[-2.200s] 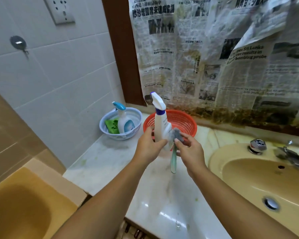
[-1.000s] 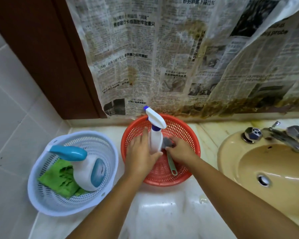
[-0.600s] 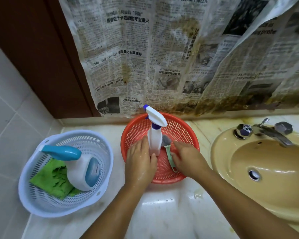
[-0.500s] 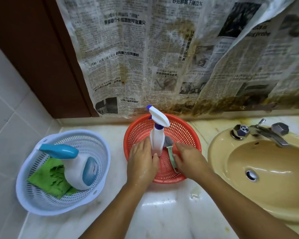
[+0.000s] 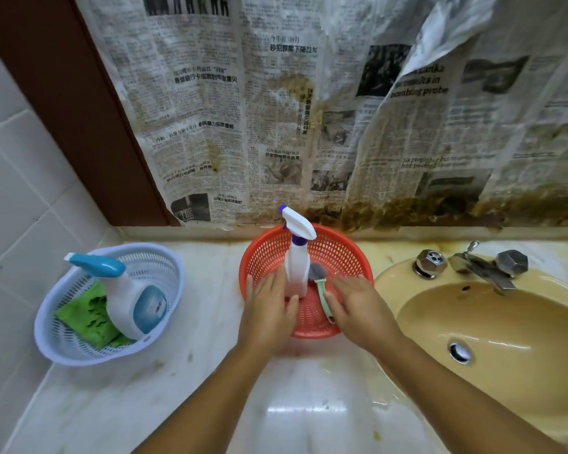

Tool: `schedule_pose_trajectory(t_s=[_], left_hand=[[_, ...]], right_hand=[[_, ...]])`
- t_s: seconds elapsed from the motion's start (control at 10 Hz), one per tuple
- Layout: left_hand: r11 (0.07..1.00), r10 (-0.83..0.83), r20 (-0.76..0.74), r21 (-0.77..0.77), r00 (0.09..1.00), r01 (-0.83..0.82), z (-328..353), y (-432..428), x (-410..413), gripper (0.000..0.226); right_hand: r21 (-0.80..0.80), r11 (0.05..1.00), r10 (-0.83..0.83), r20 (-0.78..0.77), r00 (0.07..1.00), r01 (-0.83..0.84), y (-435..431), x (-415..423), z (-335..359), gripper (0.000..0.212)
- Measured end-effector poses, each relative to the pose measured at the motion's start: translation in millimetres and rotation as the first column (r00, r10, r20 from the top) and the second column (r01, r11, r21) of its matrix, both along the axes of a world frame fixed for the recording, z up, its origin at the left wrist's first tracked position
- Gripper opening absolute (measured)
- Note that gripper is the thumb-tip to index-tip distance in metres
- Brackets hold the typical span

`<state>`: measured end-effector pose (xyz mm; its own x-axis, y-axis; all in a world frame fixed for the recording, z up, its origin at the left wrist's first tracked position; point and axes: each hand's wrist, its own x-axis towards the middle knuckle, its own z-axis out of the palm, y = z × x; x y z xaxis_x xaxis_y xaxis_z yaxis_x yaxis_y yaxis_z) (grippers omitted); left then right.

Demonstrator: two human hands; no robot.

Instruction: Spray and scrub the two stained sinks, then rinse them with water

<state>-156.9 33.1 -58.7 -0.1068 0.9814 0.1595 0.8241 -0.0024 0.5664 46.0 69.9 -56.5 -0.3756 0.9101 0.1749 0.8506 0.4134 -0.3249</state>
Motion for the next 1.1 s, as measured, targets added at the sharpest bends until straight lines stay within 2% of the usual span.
schedule_pose_trajectory(t_s=[0.1,0.2,0.4,0.6,0.9,1.0,1.1], left_hand=[[0.998,0.029,-0.078,-0.046,0.997,-0.032,-1.7,-23.6,9.0,0.07],[0.988,0.074,-0.078,-0.131,0.994,-0.084,-7.4,-42.7,18.1,0.074],[0.977,0.038,-0.078,-0.207,0.996,-0.054,-9.5,-42.1,24.8,0.074],[0.96,-0.018,-0.181,-0.279,0.983,-0.034,-9.5,-34.0,25.2,0.076],[0.939,-0.072,-0.214,-0.343,0.974,-0.006,-5.7,-34.1,17.7,0.078],[0.935,-0.08,-0.186,-0.354,0.979,0.01,-5.8,-39.9,21.6,0.078],[0.886,-0.136,-0.136,-0.461,0.981,0.059,1.1,-42.3,20.2,0.083]], right_hand=[[-0.034,0.997,0.074,0.057,0.996,-0.073,-17.8,7.0,-3.1,0.055],[-0.074,0.992,0.112,0.139,0.984,-0.102,-30.6,15.3,-7.1,0.064],[-0.129,0.984,0.15,0.219,0.964,-0.124,-26.9,24.9,-10.5,0.079],[-0.137,0.982,0.158,0.223,0.962,-0.129,-22.0,30.0,-19.6,0.075],[-0.098,0.987,0.144,0.212,0.967,-0.125,-22.4,29.7,-23.2,0.074],[-0.056,0.988,0.155,0.212,0.965,-0.146,-23.9,31.0,-27.3,0.072],[-0.019,0.982,0.186,0.189,0.964,-0.186,-20.7,35.6,-36.9,0.072]])
